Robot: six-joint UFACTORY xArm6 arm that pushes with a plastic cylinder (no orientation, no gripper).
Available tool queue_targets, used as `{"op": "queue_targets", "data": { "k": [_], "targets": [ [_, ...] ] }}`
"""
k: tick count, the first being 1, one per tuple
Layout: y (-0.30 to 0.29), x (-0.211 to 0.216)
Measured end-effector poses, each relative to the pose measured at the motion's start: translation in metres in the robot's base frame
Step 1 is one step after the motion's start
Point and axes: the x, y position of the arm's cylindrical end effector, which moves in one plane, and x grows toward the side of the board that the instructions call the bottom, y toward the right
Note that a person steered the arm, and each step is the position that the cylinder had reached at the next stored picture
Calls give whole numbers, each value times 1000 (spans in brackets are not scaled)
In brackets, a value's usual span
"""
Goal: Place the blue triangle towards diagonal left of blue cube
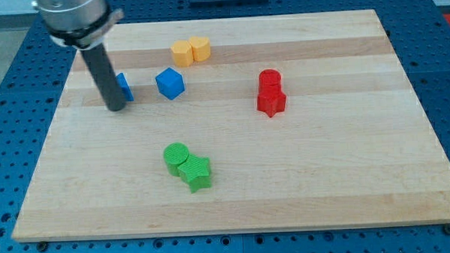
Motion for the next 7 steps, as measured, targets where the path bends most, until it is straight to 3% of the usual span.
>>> {"op": "queue_targets", "data": {
  "k": [1,2,4,5,7],
  "targets": [
    [-41,-7],
    [-34,-31],
    [56,-37],
    [64,-37],
    [15,-9]
  ]
}}
